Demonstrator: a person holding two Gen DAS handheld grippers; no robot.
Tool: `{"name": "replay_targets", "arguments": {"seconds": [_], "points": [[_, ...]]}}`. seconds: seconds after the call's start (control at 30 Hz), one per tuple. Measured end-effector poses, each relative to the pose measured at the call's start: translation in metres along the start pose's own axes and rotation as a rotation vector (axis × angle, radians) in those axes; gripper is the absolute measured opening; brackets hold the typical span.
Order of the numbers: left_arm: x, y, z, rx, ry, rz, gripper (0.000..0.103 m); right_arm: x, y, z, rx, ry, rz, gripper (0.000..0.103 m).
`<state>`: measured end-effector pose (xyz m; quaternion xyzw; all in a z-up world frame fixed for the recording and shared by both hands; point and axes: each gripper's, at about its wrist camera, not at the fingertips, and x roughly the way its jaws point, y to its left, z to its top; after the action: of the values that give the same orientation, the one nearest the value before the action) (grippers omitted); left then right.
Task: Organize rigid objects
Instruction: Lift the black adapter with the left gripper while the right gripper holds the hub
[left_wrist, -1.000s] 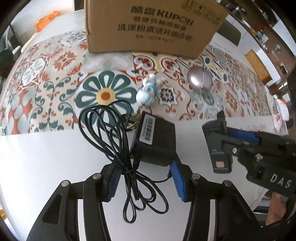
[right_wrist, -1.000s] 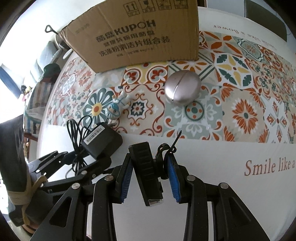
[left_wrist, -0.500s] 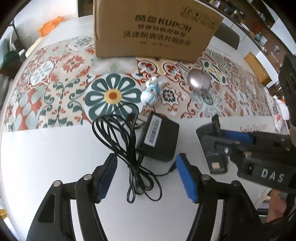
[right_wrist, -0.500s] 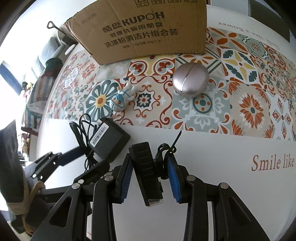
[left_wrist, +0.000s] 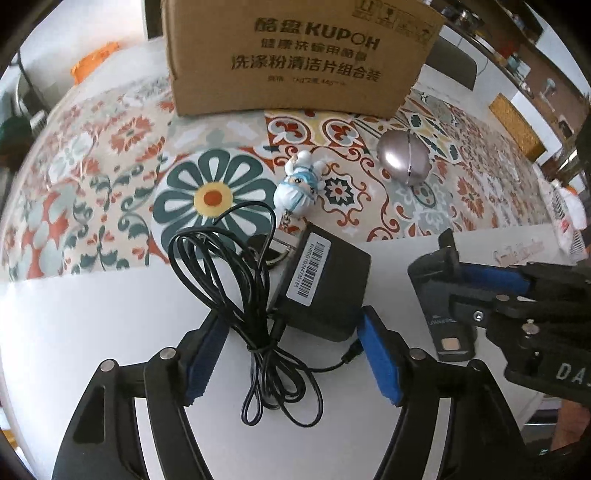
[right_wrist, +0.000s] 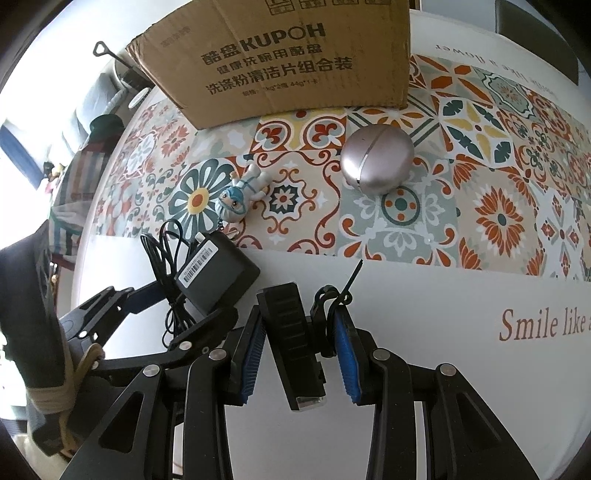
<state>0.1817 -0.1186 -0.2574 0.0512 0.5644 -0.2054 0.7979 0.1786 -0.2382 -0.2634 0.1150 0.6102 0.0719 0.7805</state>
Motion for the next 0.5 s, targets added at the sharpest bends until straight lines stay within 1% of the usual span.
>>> {"name": "replay_targets", "arguments": {"seconds": [0.03, 0.1, 0.17, 0.23, 0.33, 0.43, 0.5], "points": [[0.001, -0.002, 0.0, 0.012, -0.007, 0.01, 0.07, 0.0, -0.001, 0.0, 0.002, 0.0, 0.0, 0.037], [0.001, -0.005, -0.002, 0.041, -0.035, 0.025, 0.065, 0.0, -0.003, -0.001, 0.006, -0.002, -0.001, 0.037], [-0.001, -0.006, -0.004, 0.051, -0.05, 0.016, 0.056, 0.0, -0.004, -0.001, 0.009, -0.003, -0.001, 0.037], [-0.004, -0.006, -0.005, 0.047, -0.062, 0.012, 0.053, 0.0, -0.005, -0.003, 0.009, -0.001, 0.0, 0.037], [-0.013, -0.008, -0.008, 0.054, -0.089, 0.028, 0.05, 0.0, -0.005, -0.005, 0.008, 0.001, 0.002, 0.037], [-0.027, -0.011, -0.009, 0.067, -0.116, 0.02, 0.047, 0.001, -0.005, -0.006, 0.008, 0.005, 0.009, 0.037], [-0.032, -0.015, -0.009, 0.078, -0.119, 0.015, 0.044, 0.001, -0.004, -0.006, 0.008, 0.004, 0.013, 0.037]]}}
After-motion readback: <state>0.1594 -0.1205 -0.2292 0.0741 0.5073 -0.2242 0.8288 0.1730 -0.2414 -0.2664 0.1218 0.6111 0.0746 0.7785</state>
